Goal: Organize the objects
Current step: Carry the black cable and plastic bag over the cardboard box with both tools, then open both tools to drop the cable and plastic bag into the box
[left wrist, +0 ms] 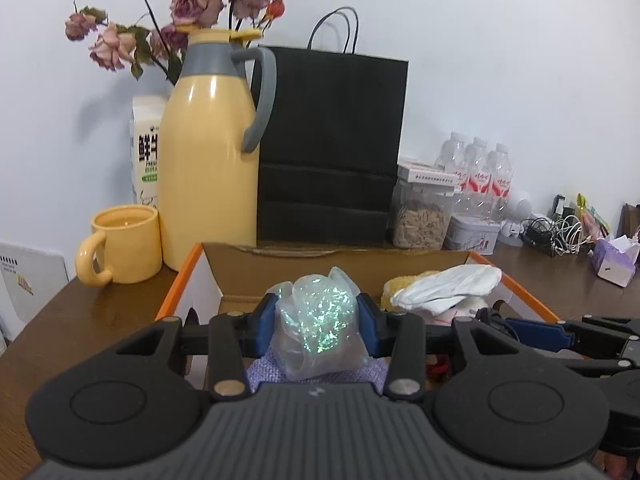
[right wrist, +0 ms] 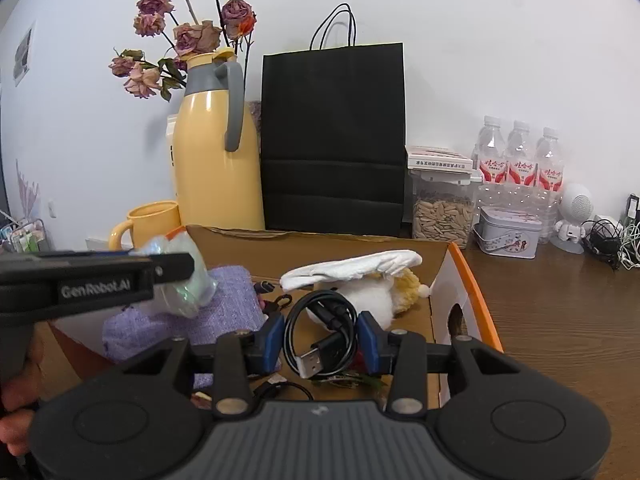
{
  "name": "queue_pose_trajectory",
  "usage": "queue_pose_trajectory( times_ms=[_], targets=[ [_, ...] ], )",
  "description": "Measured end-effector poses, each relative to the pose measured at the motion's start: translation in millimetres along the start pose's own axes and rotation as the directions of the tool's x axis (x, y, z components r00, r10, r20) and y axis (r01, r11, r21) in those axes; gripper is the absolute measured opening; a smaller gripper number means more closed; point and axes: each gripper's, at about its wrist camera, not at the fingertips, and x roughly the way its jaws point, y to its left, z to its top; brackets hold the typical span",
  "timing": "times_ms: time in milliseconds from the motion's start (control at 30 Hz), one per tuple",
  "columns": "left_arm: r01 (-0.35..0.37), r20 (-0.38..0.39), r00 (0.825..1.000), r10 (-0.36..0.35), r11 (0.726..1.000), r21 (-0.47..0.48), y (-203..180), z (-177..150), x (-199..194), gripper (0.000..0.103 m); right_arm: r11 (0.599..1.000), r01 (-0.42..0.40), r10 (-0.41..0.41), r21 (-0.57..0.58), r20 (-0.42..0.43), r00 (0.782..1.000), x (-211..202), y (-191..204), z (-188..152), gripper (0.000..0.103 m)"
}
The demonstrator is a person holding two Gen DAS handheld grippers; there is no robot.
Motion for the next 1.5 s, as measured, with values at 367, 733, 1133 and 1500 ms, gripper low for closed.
queue_pose_trajectory(
  times_ms=[367, 733, 1133, 1500],
  targets=[
    [-0.057, 0.065, 0.996, 0.058, 0.998, -0.017, 0, -3, -14, 0.103, 0.999, 0.046, -0.047, 0.006, 0.039, 0.998, -16, -1, -2, 0.096],
    [-0.072, 0.082, 0.994, 0.074, 0.997, -0.029, 0, -4, -21, 0.103, 0.999, 0.049, -0.050, 0.011, 0.053, 0.997, -23, -2, -2, 0.103],
    [-0.043, 0.095, 0.994, 0.045, 0.999, -0.029, 3, -9, -37, 0.103, 0.998, 0.057, -0.057, 0.002, 0.066, 0.996, -38, -5, -6, 0.103],
    [-0.023, 0.082, 0.996, 0.022, 1.000, 0.007, 2, -23, -58, 0.103, 0.998, 0.058, -0.057, -0.018, 0.067, 0.996, -60, -8, -19, 0.103]
  ],
)
